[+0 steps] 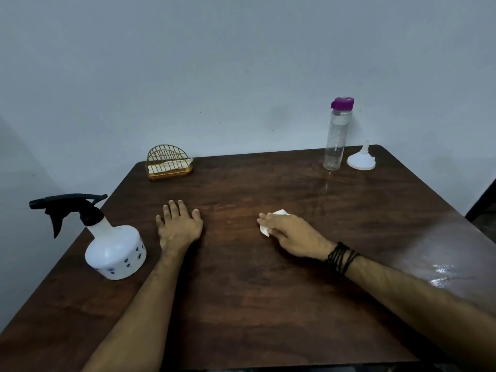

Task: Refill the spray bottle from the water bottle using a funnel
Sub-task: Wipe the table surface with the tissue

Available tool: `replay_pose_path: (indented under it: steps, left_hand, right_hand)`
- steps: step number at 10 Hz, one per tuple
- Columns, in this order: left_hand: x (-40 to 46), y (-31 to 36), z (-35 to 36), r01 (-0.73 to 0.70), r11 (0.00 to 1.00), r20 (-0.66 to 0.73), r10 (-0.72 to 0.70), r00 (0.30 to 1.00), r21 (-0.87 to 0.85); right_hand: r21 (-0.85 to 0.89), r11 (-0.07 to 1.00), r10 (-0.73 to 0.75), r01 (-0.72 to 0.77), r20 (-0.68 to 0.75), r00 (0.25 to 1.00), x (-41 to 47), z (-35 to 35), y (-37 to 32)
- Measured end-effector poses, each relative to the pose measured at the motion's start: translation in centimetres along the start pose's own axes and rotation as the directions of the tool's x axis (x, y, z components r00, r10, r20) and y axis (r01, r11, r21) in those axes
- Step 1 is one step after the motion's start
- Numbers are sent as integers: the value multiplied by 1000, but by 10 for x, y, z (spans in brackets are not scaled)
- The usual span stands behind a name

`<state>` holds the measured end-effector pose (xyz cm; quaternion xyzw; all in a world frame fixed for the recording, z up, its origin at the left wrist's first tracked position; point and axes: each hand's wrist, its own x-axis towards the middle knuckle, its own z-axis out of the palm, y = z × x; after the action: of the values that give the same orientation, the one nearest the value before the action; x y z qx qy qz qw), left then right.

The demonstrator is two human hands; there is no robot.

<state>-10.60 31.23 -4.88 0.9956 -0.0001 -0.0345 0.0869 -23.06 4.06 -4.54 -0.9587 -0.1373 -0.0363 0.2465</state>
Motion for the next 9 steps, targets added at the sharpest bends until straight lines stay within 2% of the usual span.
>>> replay_pose_path:
  steps: [1, 2, 3, 4, 5, 6, 7, 8, 9]
  left_hand:
    - [0, -2, -1, -11, 1000, -2, 11, 1000, -1]
    - [-1, -2, -2, -15, 1000, 1, 15, 1000, -1]
    - [-2, -2, -3, -16, 1000, 0, 16, 1000, -9]
    - [-2, -2, -4, -18, 1000, 2, 18, 1000, -8]
    - [0, -2, -4, -16, 1000, 2, 16, 1000, -2]
    - [0, -2, -2, -14, 1000, 4, 14, 1000, 1]
    - [-2, -1, -2, -12, 1000, -2, 12, 1000, 3]
    - [-2, 0, -1, -9, 1000, -6, 9, 1000, 8]
    - [-2, 0, -1, -5, 1000, 3, 5, 1000, 4]
  right_hand:
    - [169, 983, 85, -68, -92, 992, 17, -21, 10]
    - [358, 890, 379, -284, -233, 895, 35, -53, 34]
    - [153, 880, 469, -450, -430, 771, 39, -67, 71]
    - [-87, 901, 349, -424, -434, 830, 37, -62, 82]
    - [-150, 977, 106, -151, -272, 957, 39, -47, 48]
    - [-188, 970, -172, 152, -98, 980, 30, -13, -6]
    - [-88, 955, -283, 285, 33, 959, 18, 18, -45]
    - [-173, 956, -222, 238, 108, 969, 38, 17, -45]
    - [-291, 956, 13, 32, 149, 989, 86, 3, -29]
